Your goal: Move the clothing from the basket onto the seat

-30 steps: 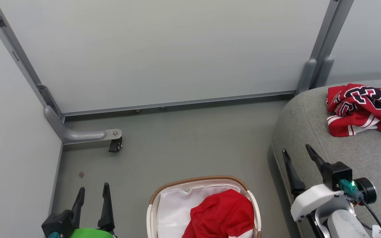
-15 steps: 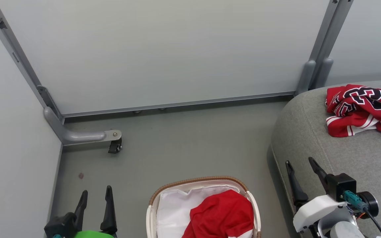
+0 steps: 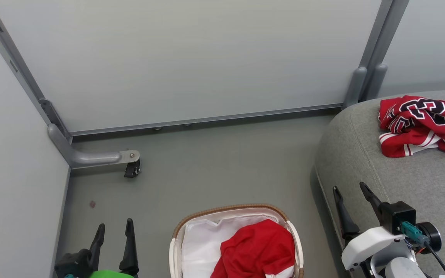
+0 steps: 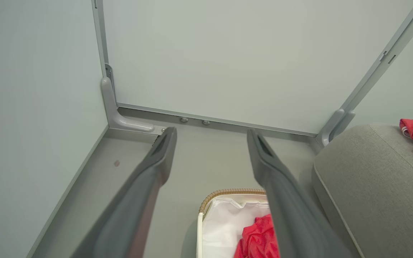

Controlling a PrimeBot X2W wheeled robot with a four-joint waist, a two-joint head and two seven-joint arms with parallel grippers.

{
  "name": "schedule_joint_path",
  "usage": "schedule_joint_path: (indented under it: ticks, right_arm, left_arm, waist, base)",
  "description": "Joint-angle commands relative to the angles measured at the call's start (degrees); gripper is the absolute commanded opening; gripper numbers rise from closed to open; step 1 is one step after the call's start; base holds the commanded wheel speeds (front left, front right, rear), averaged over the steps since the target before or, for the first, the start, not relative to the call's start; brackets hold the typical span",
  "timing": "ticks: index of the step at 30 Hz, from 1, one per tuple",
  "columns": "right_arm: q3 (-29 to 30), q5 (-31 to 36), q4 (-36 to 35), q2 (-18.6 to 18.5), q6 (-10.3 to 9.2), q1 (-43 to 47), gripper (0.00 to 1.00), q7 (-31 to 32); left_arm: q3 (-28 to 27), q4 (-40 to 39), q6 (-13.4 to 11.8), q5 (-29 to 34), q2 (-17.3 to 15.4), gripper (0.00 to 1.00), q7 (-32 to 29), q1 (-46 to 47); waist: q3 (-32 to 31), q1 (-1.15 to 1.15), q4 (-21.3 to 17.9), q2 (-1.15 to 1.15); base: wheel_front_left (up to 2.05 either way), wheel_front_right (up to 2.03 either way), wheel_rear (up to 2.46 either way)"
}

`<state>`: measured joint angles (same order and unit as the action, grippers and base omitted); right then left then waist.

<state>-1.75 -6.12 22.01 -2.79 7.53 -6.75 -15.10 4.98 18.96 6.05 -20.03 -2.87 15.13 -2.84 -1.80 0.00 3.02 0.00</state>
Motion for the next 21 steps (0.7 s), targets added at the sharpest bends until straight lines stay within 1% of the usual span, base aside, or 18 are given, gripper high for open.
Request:
schedule_joint_path:
  ticks: [1, 8, 15, 21]
  right_arm:
    - [-0.02, -0.31, -0.29, -0.20, -0.08, -0.38, 1.00, -0.10]
    - [0.72, 0.82, -1.39, -0.21, -0.08, -1.48, 1.00, -0.10]
    - [3.53, 2.53, -4.25, -0.19, -0.08, -5.14, 1.00, -0.10]
    - [5.45, 3.19, -6.64, -0.20, -0.08, -9.77, 1.00, -0.10]
  left_arm:
    - [0.11, 0.31, -0.10, -0.25, -0.04, 1.00, 0.03, 0.19]
    - [2.47, 2.86, 0.49, -0.12, -0.05, 1.00, 0.03, 3.67]
    - [8.54, 8.78, 1.05, -0.63, -0.06, 1.00, 0.02, 12.95]
    - [15.42, 15.16, 1.42, -2.00, -0.09, 1.00, 0.02, 21.91]
  waist:
    - [0.39, 0.00, -0.23, 0.00]
    - [3.69, 0.00, -1.35, 0.00]
    - [12.88, 0.00, -2.75, 0.00]
    - [22.33, 0.00, -5.76, 0.00]
  base:
    - [0.00, 0.00, 0.00]
    - [0.00, 0.00, 0.00]
    - [0.00, 0.00, 0.00]
    - [0.00, 0.00, 0.00]
